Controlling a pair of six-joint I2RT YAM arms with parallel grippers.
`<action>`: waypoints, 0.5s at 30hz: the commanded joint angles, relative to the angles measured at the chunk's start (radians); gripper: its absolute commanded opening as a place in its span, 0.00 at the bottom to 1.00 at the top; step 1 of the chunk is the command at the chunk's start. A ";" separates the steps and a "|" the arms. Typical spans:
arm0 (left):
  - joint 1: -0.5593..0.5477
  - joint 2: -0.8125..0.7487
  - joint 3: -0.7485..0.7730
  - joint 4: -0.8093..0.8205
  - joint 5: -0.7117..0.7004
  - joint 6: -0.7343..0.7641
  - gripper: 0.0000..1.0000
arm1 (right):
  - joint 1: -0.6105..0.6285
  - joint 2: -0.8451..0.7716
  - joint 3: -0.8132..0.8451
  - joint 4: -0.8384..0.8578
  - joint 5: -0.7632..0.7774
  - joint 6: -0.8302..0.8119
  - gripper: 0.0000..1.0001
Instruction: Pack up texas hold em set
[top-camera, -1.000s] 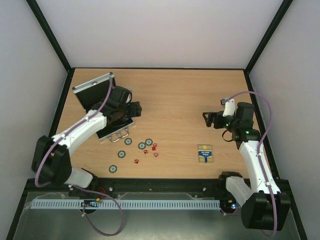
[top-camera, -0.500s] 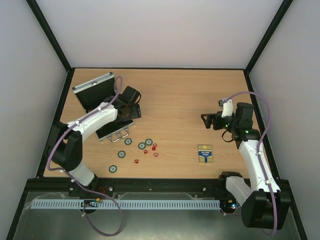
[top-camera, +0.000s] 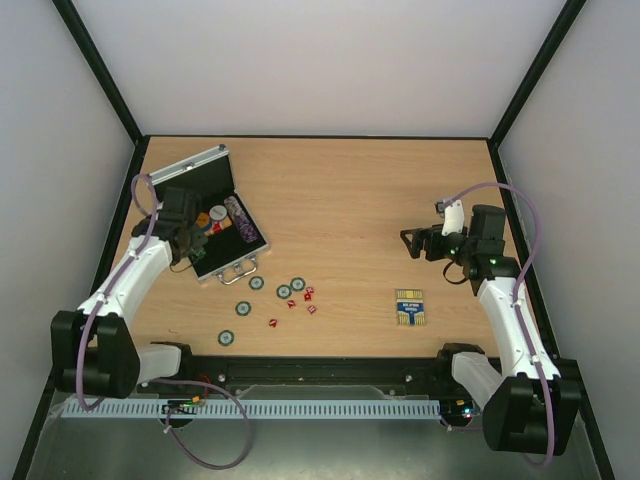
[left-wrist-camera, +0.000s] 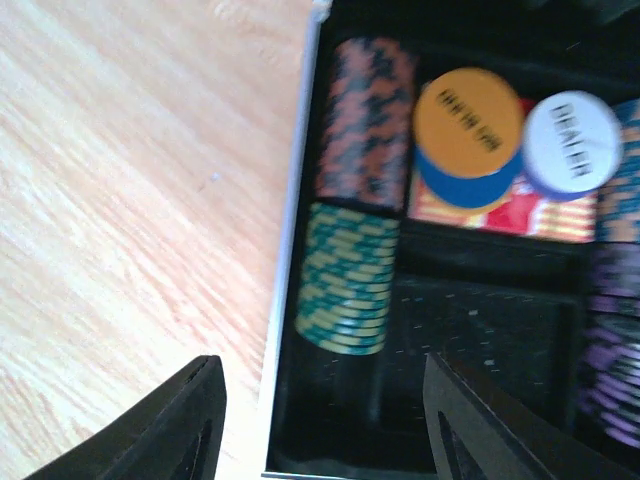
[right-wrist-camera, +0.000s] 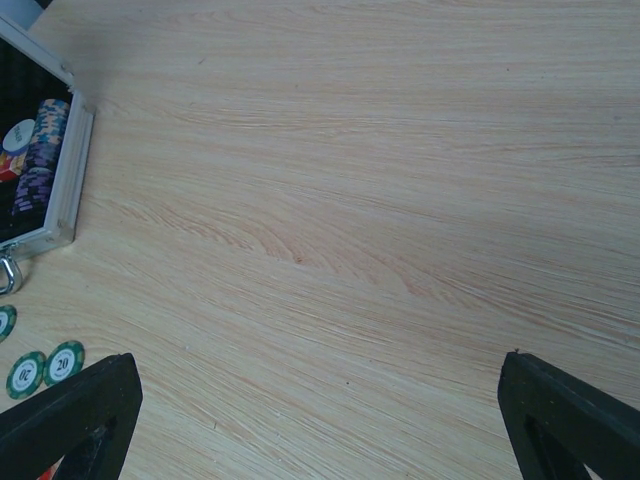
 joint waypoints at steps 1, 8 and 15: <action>0.052 0.028 -0.052 0.007 0.073 0.028 0.55 | -0.003 -0.002 -0.001 -0.040 -0.029 -0.017 0.99; 0.066 0.054 -0.096 0.025 0.057 0.058 0.44 | -0.003 0.000 -0.002 -0.041 -0.035 -0.020 0.99; 0.066 0.084 -0.141 0.061 0.071 0.090 0.36 | -0.003 0.001 0.003 -0.046 -0.037 -0.014 0.99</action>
